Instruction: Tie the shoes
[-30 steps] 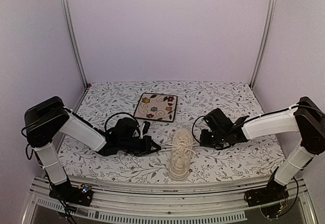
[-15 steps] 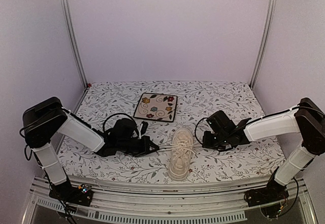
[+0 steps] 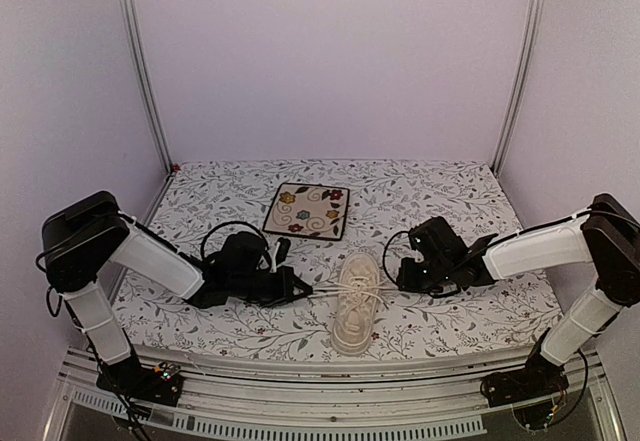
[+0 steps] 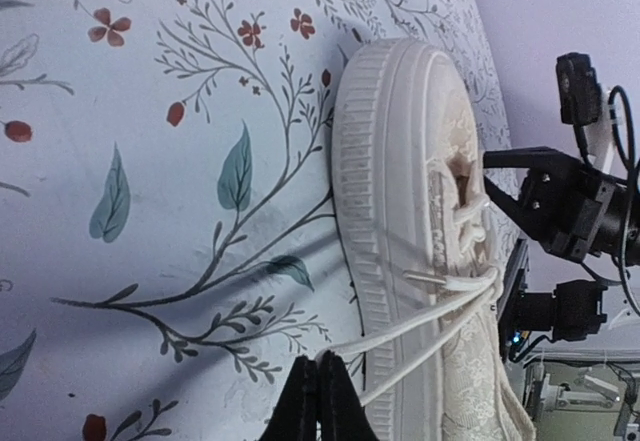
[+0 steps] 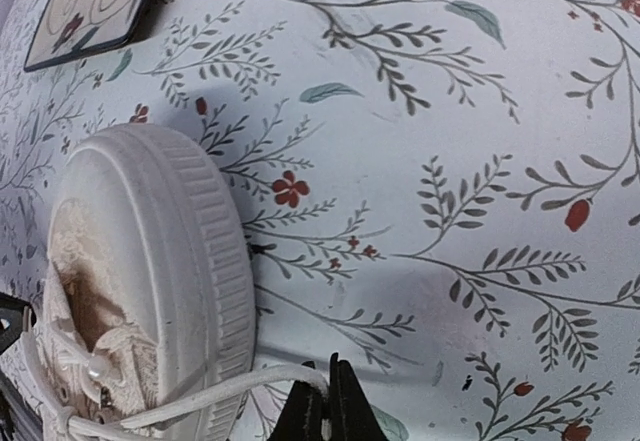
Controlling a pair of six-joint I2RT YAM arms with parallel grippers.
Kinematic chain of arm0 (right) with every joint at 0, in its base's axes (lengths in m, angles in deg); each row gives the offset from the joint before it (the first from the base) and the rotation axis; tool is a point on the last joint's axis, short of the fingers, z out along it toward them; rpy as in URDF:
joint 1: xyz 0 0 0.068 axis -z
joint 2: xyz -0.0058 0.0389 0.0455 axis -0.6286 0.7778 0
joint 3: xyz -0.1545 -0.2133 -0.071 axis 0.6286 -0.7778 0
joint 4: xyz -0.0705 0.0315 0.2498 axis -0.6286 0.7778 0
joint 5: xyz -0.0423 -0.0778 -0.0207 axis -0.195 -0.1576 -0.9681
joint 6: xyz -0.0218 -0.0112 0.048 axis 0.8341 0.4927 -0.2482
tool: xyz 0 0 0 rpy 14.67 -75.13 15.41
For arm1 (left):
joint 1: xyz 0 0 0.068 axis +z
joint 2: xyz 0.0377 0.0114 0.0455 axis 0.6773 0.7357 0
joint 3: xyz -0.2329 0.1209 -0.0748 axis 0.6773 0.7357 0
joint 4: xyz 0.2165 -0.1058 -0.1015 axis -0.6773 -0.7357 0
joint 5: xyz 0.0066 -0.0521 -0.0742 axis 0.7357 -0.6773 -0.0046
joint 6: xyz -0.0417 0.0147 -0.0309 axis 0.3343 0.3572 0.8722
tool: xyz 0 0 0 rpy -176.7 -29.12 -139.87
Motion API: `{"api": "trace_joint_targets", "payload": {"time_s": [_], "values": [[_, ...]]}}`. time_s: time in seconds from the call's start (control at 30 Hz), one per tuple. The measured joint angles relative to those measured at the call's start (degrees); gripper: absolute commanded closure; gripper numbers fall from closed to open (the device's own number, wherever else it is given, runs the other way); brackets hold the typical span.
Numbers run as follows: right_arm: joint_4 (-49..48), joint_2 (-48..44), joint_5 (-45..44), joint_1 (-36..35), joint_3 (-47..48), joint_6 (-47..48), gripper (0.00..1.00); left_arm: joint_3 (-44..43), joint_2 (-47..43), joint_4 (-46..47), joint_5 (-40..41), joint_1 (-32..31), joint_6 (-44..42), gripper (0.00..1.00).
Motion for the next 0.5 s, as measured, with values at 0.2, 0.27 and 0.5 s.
{"api": "trace_joint_targets", "payload": {"time_s": [0.2,0.27,0.5], "values": [[-3.28,-3.58,7.32,0.59,-0.31,7.06,0.43,-0.04,-2.27,-0.15,-1.40,0.48,-3.15,0.30],[-3.63,-5.77,8.59,0.59,-0.33,8.46,0.38,-0.11,-4.81,-1.11,-0.39,0.55,-4.59,0.25],[-3.43,-13.60,8.94,0.61,-0.37,11.54,0.24,-1.14,-13.31,-6.58,5.16,0.63,-10.23,0.17]]}}
